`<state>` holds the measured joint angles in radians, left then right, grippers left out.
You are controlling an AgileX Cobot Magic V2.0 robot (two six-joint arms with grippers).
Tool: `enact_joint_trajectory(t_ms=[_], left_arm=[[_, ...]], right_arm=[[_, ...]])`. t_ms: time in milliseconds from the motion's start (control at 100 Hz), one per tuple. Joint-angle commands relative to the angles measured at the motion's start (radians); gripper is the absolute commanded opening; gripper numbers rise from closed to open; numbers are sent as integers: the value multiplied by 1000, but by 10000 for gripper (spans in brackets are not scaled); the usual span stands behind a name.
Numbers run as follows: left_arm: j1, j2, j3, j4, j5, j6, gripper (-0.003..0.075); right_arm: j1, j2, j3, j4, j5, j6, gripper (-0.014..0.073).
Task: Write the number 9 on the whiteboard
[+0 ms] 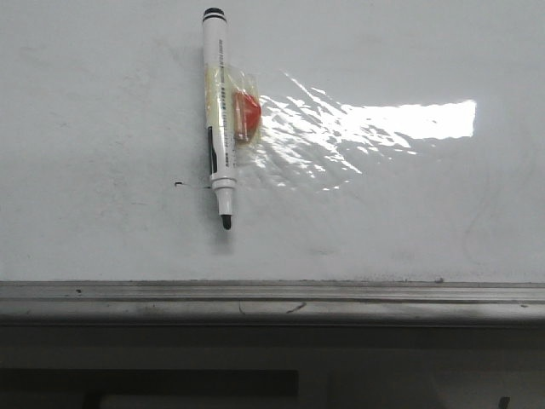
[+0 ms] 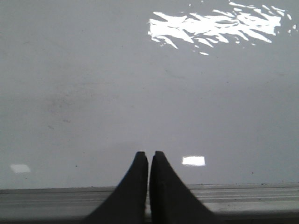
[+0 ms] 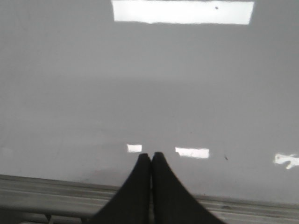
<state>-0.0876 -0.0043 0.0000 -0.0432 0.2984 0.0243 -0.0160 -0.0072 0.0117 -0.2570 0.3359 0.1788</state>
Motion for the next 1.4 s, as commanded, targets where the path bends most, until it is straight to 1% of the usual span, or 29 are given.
enact_joint_trajectory(t_ms=[0,560,630,690,720,760,770,790,820,850,930,990,1040,1090,1160,1290,1340,1390], left_arm=[[-1,-27,17,-11,-81,-12,-20],[-1,-27,17,-11,-81,-12,-20],[-1,-27,17,-11,-81,-12,-20],[-1,-27,17,-22,-84,-12,-20],[-1,-27,17,-65,-93,-14,-20],[-3,-27,17,-191,-107,-13,-20],[-3,-27,17,-244,-113,-13,-20],[-3,-27,17,-301,-121,-13,-20],[-3,-27,17,-450,-128,-13,-20],[-3,-27,17,-548,-130,-13,-20],[-3,-27,17,-735,-164,-13,-20],[-3,-27,17,-876,-172,-13,-20],[-3,-27,17,-957,-163,-13,-20],[-3,-27,17,-1001,-156,-13,-20],[-3,-27,17,-1004,-170,-13,-20],[-3,-27,15,-1087,-200,-13,-20],[-5,-27,-4,-1081,-198,-6,-20],[-5,-23,-37,-1045,-172,29,-21]], right_arm=[[-3,-16,28,-8,-11,-6,-62],[-3,-16,28,-10,-11,-6,-62],[-3,-16,28,-40,-30,-6,-61],[-3,-16,28,-107,-75,-6,-62],[-3,-16,28,-134,-120,-6,-61],[-3,-16,28,-140,-175,-6,-61],[-3,-16,28,-139,-200,-6,-61],[-3,-16,28,-139,-240,-5,-61],[-3,-16,28,-136,-297,0,-62],[-3,-16,28,-136,-358,21,-62],[-3,-16,28,-124,-542,87,-61],[-3,-16,24,-86,-606,143,-61],[-3,-16,13,-42,-582,210,-61],[-3,-16,-1,21,-504,257,-61],[-3,-16,-26,88,-418,257,-61],[-3,-14,-89,144,-395,257,-61],[-3,-5,-135,144,-336,257,-61],[-3,13,-195,144,-228,257,-61]])
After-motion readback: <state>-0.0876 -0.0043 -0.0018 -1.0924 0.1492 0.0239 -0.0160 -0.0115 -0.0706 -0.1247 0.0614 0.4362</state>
